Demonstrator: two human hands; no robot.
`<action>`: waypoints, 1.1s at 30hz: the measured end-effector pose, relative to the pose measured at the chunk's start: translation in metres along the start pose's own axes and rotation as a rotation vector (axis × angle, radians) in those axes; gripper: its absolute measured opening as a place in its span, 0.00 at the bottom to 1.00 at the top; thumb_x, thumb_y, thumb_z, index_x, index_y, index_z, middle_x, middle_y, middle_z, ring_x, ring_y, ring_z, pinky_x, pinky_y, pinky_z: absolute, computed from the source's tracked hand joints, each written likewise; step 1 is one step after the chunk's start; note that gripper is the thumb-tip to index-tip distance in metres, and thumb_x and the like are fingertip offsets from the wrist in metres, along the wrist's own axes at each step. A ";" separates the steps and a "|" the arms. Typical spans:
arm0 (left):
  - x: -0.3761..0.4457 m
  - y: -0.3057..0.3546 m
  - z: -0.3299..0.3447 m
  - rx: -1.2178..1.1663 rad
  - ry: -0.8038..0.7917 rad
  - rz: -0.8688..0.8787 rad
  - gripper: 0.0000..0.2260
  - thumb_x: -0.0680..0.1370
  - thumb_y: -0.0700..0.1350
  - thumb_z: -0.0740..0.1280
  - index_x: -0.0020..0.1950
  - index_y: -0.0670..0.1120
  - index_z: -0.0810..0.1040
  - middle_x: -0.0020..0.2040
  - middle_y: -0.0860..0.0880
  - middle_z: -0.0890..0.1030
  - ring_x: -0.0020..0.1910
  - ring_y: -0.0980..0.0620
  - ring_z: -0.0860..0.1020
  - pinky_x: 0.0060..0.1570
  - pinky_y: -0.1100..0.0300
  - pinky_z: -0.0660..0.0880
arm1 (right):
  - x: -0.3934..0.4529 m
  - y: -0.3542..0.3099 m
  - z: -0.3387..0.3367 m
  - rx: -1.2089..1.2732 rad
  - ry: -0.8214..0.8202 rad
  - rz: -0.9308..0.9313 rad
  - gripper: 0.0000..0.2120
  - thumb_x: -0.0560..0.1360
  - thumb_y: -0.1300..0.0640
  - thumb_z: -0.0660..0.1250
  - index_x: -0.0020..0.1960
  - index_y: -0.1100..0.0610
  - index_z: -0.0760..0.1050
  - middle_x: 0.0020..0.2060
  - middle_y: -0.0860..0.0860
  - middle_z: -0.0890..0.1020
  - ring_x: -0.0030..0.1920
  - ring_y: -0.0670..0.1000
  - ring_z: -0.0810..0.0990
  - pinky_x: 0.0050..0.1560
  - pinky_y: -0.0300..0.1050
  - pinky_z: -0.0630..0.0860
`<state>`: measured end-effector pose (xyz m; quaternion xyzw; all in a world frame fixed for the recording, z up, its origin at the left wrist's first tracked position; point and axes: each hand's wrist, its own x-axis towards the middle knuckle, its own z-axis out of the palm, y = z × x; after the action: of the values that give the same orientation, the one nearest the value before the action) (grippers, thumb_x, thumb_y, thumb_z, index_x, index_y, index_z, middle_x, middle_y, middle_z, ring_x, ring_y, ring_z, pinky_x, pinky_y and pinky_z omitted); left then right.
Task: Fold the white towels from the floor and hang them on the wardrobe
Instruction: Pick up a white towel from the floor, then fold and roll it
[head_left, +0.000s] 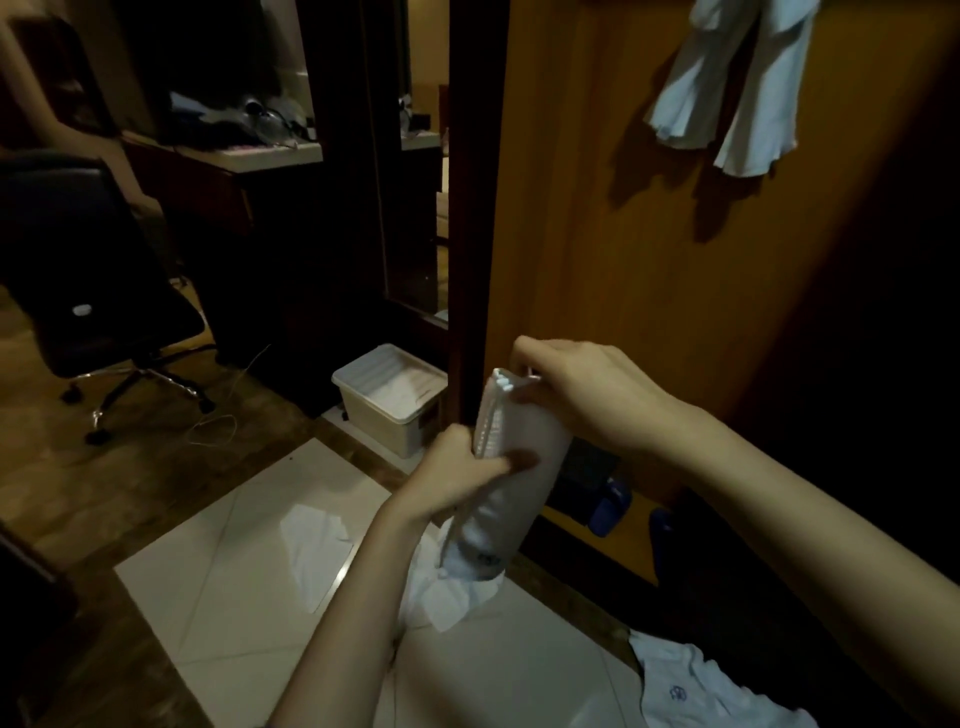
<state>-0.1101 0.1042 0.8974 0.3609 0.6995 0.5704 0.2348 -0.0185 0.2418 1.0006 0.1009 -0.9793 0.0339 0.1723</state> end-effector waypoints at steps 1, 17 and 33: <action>0.004 -0.001 -0.003 -0.003 -0.002 -0.036 0.14 0.67 0.53 0.77 0.49 0.54 0.77 0.50 0.43 0.83 0.48 0.48 0.83 0.51 0.46 0.80 | 0.007 0.005 -0.005 0.035 0.017 0.022 0.05 0.79 0.56 0.62 0.51 0.55 0.67 0.42 0.51 0.77 0.40 0.52 0.76 0.38 0.53 0.76; 0.118 0.081 -0.098 0.371 -0.054 -0.109 0.12 0.71 0.58 0.72 0.46 0.51 0.79 0.42 0.53 0.83 0.40 0.57 0.81 0.39 0.65 0.77 | 0.079 0.127 -0.088 0.375 0.657 0.528 0.11 0.80 0.53 0.62 0.49 0.62 0.69 0.36 0.51 0.73 0.35 0.47 0.68 0.32 0.34 0.64; 0.313 0.196 -0.062 0.222 -0.204 0.058 0.10 0.78 0.48 0.65 0.49 0.42 0.79 0.42 0.48 0.85 0.38 0.53 0.82 0.38 0.62 0.76 | 0.057 0.300 -0.193 0.289 0.763 0.942 0.10 0.80 0.52 0.60 0.45 0.58 0.65 0.35 0.49 0.69 0.37 0.49 0.68 0.31 0.41 0.63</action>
<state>-0.3071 0.3244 1.1278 0.4608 0.7200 0.4564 0.2467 -0.0702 0.5435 1.1919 -0.3389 -0.7735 0.2719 0.4614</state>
